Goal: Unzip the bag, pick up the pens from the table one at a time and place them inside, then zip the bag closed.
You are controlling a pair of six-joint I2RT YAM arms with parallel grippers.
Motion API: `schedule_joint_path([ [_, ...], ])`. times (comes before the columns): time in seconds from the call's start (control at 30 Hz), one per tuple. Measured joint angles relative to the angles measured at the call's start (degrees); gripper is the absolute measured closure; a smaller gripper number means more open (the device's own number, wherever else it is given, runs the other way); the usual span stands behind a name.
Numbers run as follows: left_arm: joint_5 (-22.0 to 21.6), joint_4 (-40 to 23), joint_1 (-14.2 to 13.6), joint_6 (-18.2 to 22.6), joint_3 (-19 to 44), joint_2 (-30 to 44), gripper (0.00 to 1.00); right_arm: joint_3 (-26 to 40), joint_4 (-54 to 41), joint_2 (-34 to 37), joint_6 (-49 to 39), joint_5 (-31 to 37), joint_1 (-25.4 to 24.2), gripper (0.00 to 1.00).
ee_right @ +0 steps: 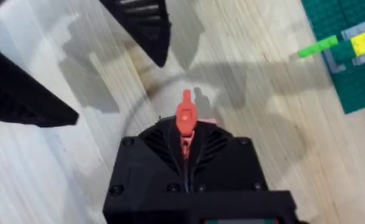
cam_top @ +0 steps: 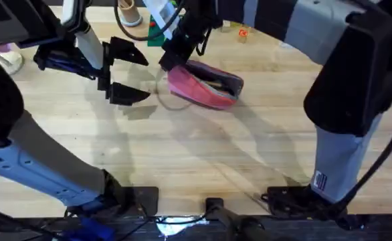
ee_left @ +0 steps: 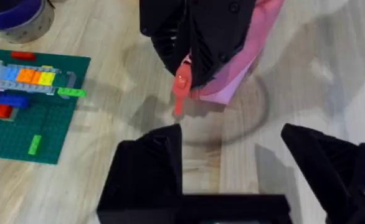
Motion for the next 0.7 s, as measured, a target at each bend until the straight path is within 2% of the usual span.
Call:
schedule_joint_path([
  [0.2,1.7,4.2,0.0,-4.5,0.0,3.1,0.007,0.0,1.2,0.0,1.5,-1.7,0.0,0.967],
  [0.47,12.7,7.5,0.0,-7.6,0.0,12.2,0.007,0.0,1.4,0.0,1.7,-1.8,0.0,0.967],
  [0.6,17.4,9.6,-0.7,-8.1,0.0,12.7,0.007,0.0,1.4,0.0,1.7,-1.8,0.0,0.967],
  [0.7,19.7,10.6,-2.5,-8.3,0.0,12.7,0.007,0.0,1.4,0.0,1.7,-1.8,0.0,0.967],
])
